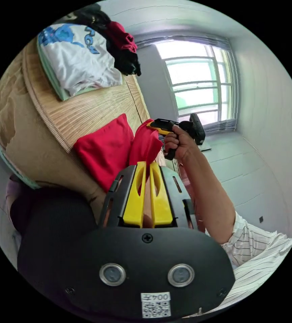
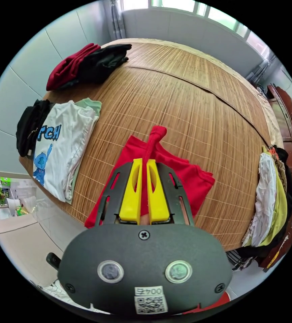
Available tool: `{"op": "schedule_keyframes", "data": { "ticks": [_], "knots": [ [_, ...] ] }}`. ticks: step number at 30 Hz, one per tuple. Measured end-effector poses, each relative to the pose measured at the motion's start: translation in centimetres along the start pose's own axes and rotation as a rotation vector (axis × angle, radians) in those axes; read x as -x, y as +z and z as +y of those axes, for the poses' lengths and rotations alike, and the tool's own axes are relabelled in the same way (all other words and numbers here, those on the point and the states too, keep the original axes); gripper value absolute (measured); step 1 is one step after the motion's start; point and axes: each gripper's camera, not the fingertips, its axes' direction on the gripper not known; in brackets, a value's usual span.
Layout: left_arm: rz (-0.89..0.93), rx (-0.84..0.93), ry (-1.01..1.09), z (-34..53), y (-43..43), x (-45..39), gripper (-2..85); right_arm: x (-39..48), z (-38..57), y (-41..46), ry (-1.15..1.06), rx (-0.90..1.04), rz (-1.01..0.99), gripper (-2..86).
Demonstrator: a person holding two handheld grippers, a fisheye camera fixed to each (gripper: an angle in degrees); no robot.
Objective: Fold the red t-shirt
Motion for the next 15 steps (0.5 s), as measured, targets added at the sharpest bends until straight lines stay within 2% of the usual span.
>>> {"op": "schedule_keyframes", "data": {
  "ticks": [8,15],
  "knots": [
    [0.242,-0.048,-0.377,-3.1,-3.2,6.9,3.9,5.9,-0.4,4.1,-0.068,-0.011,-0.037,3.8],
    [0.303,-0.055,-0.412,-3.7,-5.2,7.5,6.9,6.4,3.4,-0.4,-0.247,-0.183,0.011,8.3]
  ]
}}
